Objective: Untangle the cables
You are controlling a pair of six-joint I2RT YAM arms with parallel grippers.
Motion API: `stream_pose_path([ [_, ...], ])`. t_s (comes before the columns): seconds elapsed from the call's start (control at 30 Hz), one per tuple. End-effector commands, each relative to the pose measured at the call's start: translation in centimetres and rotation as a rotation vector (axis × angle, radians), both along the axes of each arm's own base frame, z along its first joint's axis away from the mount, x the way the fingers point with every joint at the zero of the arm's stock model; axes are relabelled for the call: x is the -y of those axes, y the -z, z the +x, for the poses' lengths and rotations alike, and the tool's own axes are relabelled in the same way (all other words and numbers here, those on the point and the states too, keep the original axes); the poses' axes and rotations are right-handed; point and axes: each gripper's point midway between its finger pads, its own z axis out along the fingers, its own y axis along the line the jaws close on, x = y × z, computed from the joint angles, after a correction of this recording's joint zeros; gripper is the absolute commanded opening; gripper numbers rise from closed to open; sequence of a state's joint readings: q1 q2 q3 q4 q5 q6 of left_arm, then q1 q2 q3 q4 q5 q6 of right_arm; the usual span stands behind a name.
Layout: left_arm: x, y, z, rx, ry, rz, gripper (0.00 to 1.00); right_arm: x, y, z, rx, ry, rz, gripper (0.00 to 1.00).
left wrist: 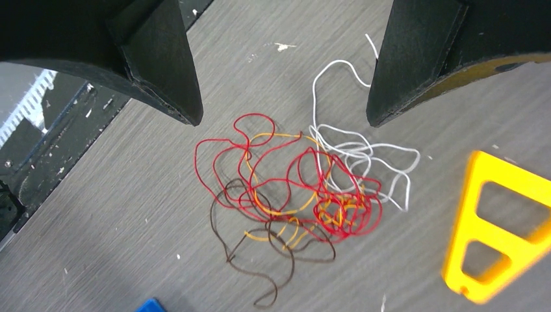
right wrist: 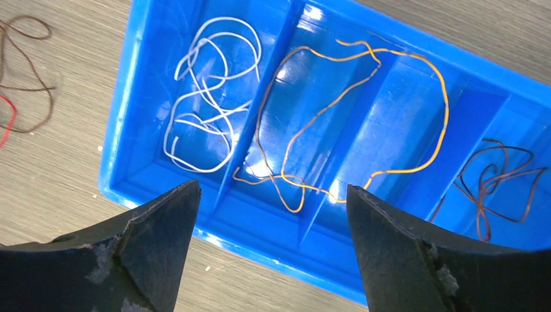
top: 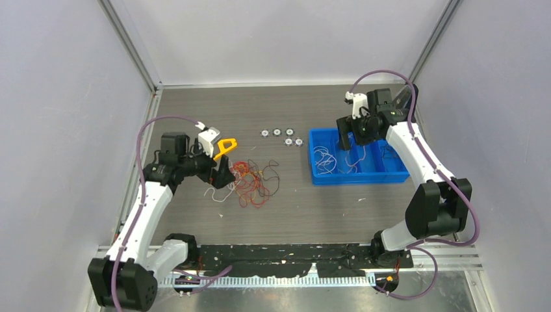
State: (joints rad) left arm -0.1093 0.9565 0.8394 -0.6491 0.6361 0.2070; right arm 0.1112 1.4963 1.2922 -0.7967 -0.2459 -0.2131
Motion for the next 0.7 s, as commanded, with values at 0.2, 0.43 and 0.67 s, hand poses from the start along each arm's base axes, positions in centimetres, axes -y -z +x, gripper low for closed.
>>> stream_pose_path([
  [0.2,0.4,2.4,-0.7,-0.122,-0.009,-0.020,0.99,4.1,-3.4,1.5,0.150,0.080,-0.109,0.55],
  [0.43,0.5,1.8,-0.4,-0.102,-0.001,-0.024,0.99,6.7,-3.1,3.8,0.203,0.190,-0.217,0.52],
  [0.67,0.5,1.1,-0.1,-0.077,0.005,-0.018,1.00,7.8,-0.3,5.8,0.166,0.210,-0.275,0.48],
])
